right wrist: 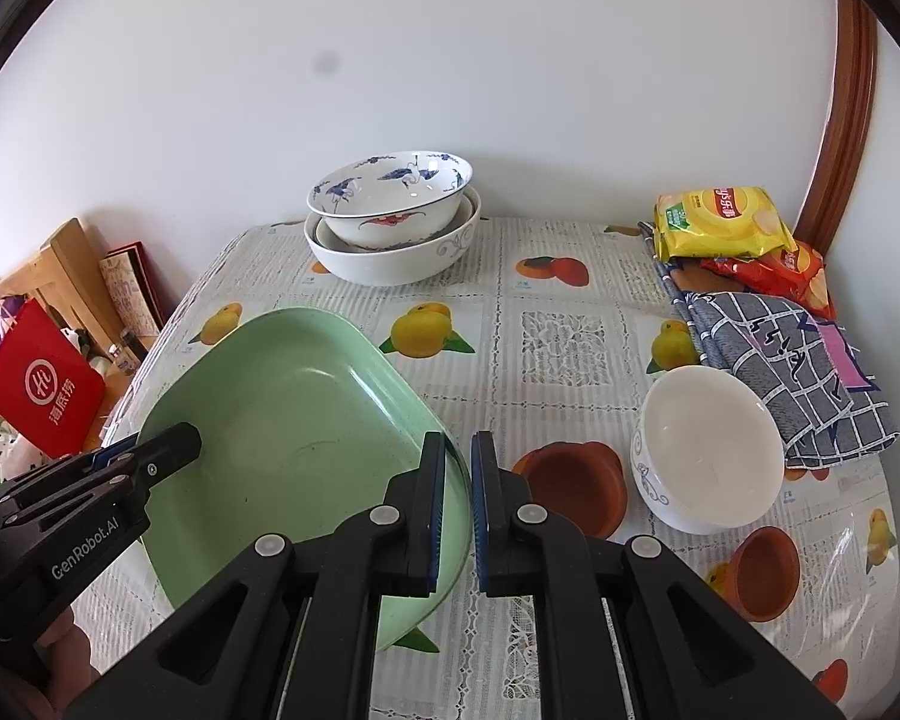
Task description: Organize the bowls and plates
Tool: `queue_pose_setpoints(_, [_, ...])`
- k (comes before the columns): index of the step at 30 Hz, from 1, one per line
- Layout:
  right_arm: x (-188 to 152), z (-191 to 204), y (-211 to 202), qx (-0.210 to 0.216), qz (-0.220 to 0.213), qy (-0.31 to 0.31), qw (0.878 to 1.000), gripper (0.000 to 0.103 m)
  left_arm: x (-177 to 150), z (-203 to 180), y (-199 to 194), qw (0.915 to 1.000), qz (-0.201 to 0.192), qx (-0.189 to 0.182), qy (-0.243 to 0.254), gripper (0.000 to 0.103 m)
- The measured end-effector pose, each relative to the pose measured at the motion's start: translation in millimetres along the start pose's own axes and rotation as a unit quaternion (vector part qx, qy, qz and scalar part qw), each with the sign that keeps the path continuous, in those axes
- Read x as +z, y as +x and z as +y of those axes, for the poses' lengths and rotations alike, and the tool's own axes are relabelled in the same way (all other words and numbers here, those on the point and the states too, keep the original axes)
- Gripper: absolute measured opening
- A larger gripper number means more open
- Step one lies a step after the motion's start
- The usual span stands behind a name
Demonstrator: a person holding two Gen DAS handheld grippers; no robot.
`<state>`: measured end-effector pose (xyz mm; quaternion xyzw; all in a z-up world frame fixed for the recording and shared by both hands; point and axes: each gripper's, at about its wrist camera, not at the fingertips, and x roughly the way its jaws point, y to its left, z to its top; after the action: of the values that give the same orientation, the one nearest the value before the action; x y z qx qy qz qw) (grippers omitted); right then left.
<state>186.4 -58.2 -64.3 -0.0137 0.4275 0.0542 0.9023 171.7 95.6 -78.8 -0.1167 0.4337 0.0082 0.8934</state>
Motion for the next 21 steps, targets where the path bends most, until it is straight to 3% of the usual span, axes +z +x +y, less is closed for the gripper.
queue_pose_setpoints(21, [-4.3, 19.1, 30.7, 0.011, 0.03, -0.011, 0.999, 0.009, -5.5, 27.0, 22.8, 0.9994, 0.023, 0.013, -0.023, 0.014])
